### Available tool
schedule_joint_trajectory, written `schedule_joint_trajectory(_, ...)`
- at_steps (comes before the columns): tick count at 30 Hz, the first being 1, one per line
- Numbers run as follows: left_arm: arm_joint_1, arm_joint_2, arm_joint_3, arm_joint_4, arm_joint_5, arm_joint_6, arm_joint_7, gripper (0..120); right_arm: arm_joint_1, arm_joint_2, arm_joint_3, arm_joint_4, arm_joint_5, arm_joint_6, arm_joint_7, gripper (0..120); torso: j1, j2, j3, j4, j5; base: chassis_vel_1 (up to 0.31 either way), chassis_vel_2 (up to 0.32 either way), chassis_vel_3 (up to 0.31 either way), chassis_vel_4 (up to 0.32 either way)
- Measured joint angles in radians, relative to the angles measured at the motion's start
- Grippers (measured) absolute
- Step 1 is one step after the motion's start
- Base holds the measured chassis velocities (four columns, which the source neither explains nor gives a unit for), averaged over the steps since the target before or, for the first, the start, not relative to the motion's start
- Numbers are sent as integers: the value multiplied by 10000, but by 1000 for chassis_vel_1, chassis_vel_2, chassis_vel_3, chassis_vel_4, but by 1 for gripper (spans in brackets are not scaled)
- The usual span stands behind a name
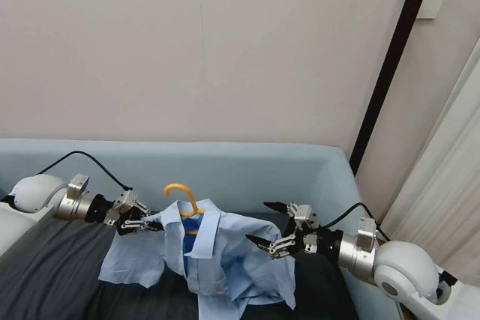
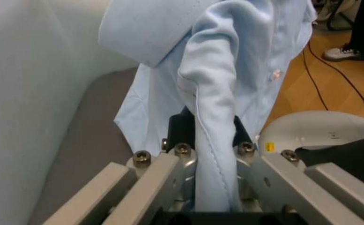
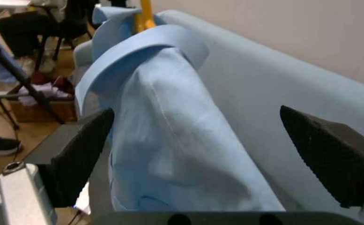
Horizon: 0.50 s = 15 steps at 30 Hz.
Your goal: Pick up the clothes from the sofa and hang them on the clothes hanger.
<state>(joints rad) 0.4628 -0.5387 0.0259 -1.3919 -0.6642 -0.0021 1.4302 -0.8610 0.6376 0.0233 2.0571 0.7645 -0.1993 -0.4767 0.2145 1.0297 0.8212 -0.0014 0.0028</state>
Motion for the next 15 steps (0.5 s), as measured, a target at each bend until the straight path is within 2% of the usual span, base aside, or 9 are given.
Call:
schedule_joint_trajectory(11,-168,-337,276,47,314,-208,-104,2,693,-77,-504,-317,-192,-444,-459,99,0,0,0,1,-1,0,0,0,0)
schedule_joint_trajectory(15,-252,-374,351,127,377,-376,-146,2,1096,-229,-776,-453,-285,-683,-700,84,1,0,0,1,-2,0,0,0,0)
